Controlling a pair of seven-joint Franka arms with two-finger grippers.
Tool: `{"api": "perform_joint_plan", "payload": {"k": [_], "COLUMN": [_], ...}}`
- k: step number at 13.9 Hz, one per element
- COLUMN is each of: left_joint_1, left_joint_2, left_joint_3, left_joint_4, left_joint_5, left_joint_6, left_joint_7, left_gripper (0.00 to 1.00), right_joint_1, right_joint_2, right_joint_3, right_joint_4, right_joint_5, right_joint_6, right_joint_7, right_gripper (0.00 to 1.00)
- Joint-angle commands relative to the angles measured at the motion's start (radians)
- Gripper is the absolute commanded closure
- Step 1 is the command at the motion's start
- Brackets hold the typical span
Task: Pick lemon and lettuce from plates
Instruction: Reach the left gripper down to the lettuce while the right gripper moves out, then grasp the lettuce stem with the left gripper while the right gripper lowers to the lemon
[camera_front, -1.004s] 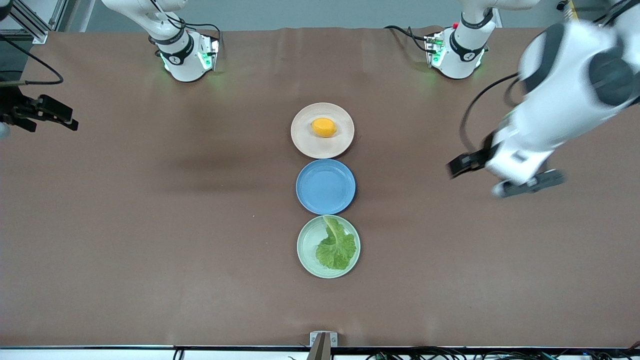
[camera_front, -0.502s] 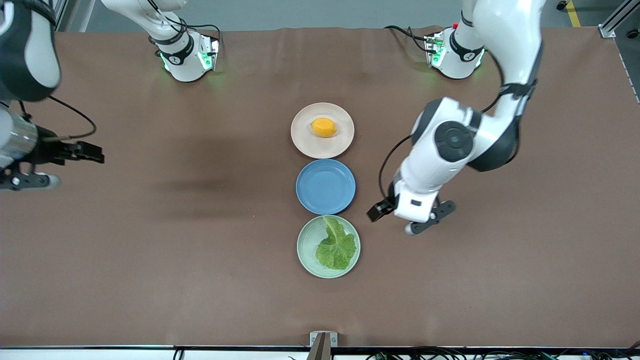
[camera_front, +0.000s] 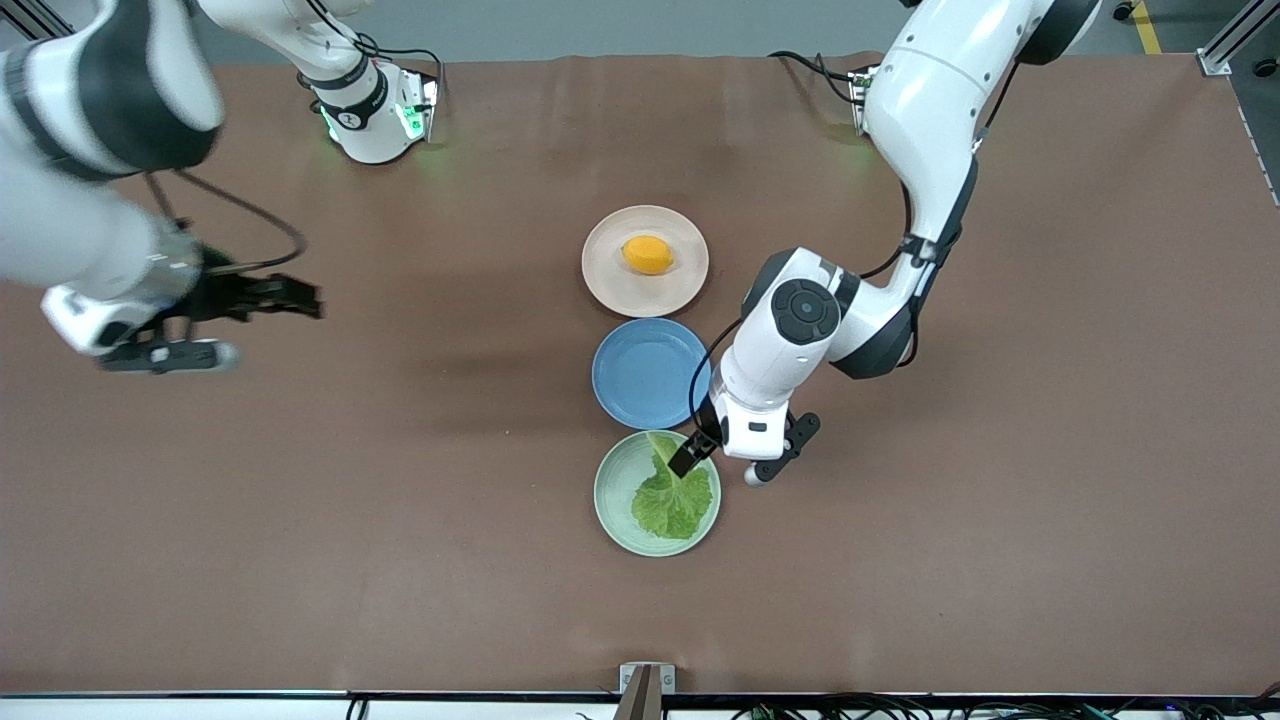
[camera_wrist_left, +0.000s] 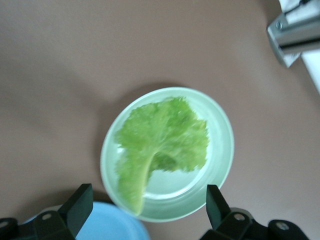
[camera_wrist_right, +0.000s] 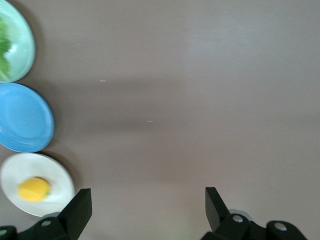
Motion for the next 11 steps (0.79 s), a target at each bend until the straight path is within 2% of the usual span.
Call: {"api": "perform_joint_plan", "payload": {"k": [1,4,7,11], "left_joint_1": [-0.015,-0.021,-0.033,-0.042], "left_joint_2": [0.067,0.115,0.149,0.176], "left_joint_3": [0.008,0.011,0.012,0.016], "left_joint_4": [0.034,0.034,0.034,0.033], "left_joint_5": [-0.022,-0.020,-0.017,-0.014], "left_joint_6": [0.118,0.192,0.225,0.227], "left_joint_7": [-0.153,-0.202,-0.212,-0.212], "left_gripper": [0.00,0.00,0.00,0.00], "right_joint_1": [0.185,0.371,0.533,0.647], "right_joint_2": [-0.029,-0.021,-0.001,0.071], "right_joint_3": [-0.011,-0.011,-0.011,-0.011], "right_joint_4": [-0.028,-0.065,-0.128,-0.134], "right_joint_5": [0.006,0.006,0.006,0.006], "right_joint_6": [0.043,0.133,0.327,0.417], "right_joint_7": [0.233,0.439,0.664,0.729], "right_gripper": [0.00,0.00,0.00,0.00]}}
